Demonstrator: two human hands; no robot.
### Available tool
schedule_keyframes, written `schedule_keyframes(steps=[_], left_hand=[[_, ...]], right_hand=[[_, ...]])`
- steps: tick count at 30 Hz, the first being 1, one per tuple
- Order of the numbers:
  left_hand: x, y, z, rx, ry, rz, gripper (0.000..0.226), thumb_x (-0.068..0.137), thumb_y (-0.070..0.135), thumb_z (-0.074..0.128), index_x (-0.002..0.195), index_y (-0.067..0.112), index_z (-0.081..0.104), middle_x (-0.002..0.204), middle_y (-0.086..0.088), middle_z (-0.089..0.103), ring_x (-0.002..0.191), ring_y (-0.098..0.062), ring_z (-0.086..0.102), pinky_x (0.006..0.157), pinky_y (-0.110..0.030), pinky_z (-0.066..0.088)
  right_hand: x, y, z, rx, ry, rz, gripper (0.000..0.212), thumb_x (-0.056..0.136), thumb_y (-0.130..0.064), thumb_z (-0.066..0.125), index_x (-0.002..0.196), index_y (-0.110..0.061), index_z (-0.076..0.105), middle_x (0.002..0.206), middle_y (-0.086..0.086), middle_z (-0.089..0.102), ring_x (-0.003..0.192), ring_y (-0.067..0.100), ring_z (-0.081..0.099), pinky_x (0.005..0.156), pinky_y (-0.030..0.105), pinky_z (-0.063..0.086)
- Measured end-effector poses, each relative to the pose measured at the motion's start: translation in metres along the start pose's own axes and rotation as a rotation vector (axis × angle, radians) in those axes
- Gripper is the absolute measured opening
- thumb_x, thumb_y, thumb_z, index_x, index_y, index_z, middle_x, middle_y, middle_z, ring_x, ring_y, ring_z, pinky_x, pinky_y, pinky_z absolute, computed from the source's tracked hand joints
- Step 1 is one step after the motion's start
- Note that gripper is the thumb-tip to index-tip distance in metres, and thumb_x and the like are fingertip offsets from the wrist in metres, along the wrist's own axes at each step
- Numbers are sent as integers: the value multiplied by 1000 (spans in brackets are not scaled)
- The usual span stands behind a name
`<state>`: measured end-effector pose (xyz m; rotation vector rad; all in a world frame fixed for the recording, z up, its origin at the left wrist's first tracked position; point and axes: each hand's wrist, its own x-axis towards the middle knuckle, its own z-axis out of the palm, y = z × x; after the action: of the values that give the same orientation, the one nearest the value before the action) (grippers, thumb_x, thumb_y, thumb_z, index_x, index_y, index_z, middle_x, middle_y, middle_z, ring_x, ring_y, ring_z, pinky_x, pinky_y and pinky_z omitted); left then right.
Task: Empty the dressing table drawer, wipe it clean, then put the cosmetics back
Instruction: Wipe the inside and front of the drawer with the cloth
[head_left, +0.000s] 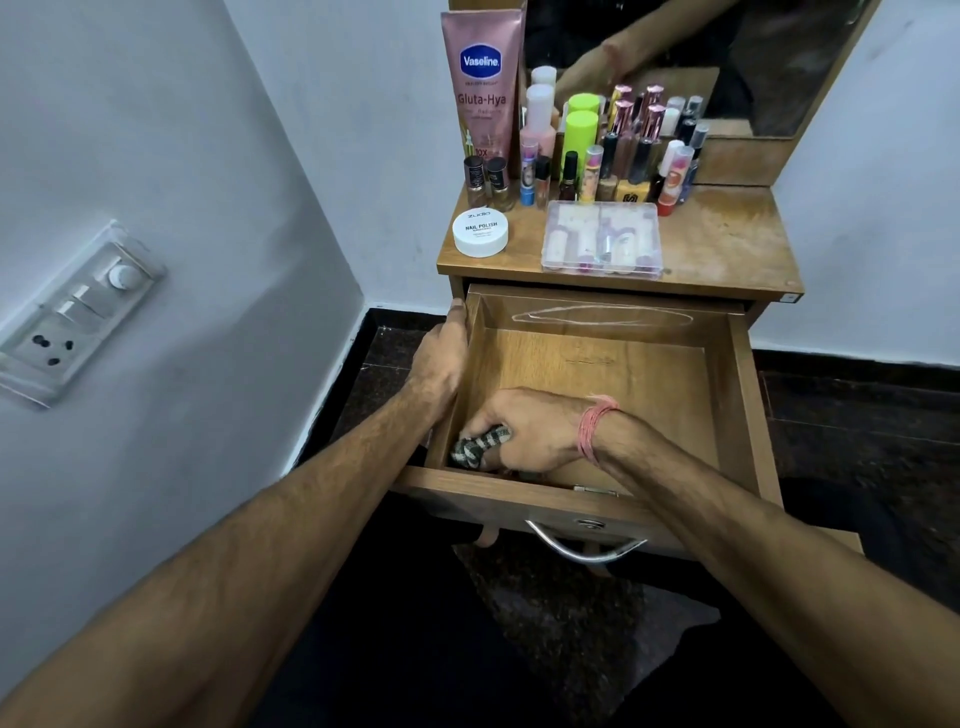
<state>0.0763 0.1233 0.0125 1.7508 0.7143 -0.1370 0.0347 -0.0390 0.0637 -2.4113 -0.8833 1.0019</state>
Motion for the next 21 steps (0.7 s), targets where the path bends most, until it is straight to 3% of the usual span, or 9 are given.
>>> schedule_keyframes(steps=[2,5,8,10,12,16,21], left_hand=[[-2,0,0,-4,7,0,104,84,88,26,145,19,73,140,-12,76,130,-33,70,123,-52,47],[-4,-1,0,5,5,9,103,85,87,25,146,20,72,142,-11,75,130,-33,69,124,-52,45],[-5,-1,1,-11,2,4,100,85,85,28,146,19,73,143,-11,74,131,-32,69,124,-51,46],[-3,-1,1,0,10,13,98,90,84,29,149,18,71,146,-13,72,134,-33,67,123,-52,46],[-2,-1,2,12,18,18,96,94,83,28,150,16,69,148,-15,71,136,-34,66,123,-52,47],[-1,-3,2,28,18,23,100,89,85,26,148,17,70,145,-14,72,134,-33,67,122,-53,47],[1,-5,3,7,20,15,109,78,94,26,145,21,72,140,-10,75,131,-31,69,122,-53,47]], right_hand=[[-2,6,1,148,-17,-23,36,103,-24,73,138,-34,72,129,-12,71,90,1,65,76,20,53],[0,15,8,470,111,16,27,98,-21,78,119,-37,77,118,-10,77,103,14,74,95,37,62],[14,16,-2,588,585,85,25,92,-17,84,111,-33,79,110,-14,74,107,11,69,96,31,58],[27,13,-17,515,930,133,23,86,-22,87,104,-34,79,100,-16,75,101,9,68,97,29,55],[41,10,-28,385,1116,155,20,81,-28,86,99,-31,78,95,-13,77,94,14,70,92,31,55],[58,14,-18,132,1128,66,21,85,-25,84,105,-23,78,106,-5,74,92,27,73,85,42,60],[52,22,-14,-132,1025,66,31,100,-36,70,130,-27,72,129,-5,67,110,31,70,85,44,58]])
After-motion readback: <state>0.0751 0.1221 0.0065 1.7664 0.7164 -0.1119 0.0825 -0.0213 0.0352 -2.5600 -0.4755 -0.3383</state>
